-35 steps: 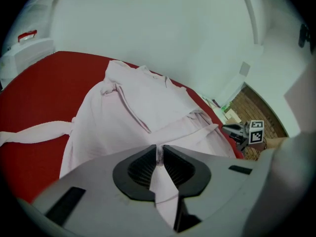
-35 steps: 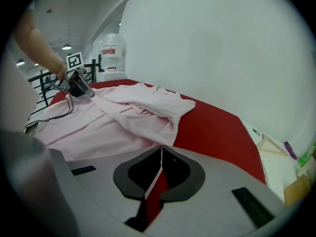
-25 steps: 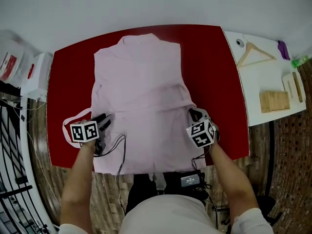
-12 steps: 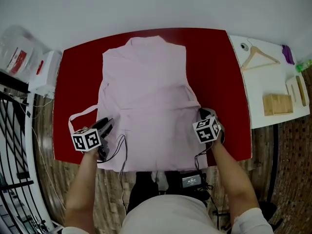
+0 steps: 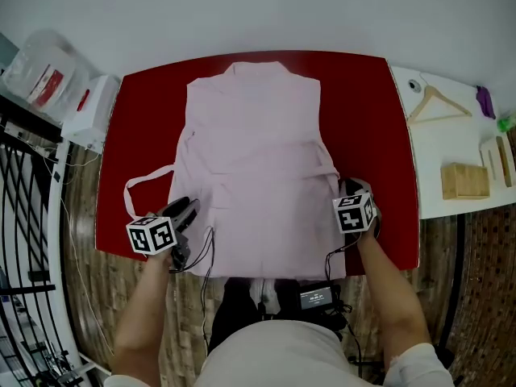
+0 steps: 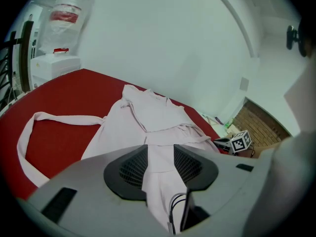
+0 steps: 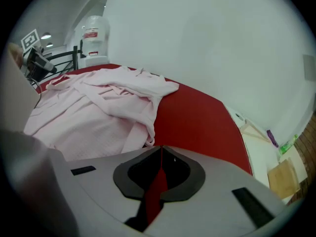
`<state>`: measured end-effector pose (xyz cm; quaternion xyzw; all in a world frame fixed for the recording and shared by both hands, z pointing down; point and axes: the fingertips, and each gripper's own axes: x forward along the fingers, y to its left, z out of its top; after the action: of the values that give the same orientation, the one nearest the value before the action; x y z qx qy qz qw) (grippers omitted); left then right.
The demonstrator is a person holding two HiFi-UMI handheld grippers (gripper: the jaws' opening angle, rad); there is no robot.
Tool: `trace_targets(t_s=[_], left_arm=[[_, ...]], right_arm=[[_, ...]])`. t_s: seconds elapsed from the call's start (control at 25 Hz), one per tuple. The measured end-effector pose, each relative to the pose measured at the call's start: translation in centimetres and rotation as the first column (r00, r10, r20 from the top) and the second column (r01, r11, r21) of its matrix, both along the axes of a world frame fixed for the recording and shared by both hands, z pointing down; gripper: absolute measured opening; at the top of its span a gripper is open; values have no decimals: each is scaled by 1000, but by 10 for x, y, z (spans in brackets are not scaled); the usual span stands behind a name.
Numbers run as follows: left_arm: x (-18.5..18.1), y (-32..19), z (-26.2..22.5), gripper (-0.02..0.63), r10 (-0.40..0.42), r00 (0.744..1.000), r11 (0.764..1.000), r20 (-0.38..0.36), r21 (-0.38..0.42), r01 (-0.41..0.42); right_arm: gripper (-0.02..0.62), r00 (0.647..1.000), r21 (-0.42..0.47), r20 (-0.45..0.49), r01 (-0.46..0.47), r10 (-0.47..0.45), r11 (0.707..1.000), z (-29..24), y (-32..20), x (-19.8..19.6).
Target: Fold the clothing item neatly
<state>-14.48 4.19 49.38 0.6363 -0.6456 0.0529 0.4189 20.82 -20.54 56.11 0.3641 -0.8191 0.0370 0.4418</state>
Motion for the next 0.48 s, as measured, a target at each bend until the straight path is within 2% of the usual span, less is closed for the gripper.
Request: trace_targets(t_s=[0.24, 0.48], left_arm=[[7, 11, -13, 161, 17, 1000, 998, -13, 64, -16], [-7, 32, -12, 161, 23, 999, 996, -22, 83, -21]], right_arm=[[20, 993, 72, 92, 64, -70, 995, -38, 13, -27], [20, 974, 63, 139, 169, -177, 984, -52, 60, -86]])
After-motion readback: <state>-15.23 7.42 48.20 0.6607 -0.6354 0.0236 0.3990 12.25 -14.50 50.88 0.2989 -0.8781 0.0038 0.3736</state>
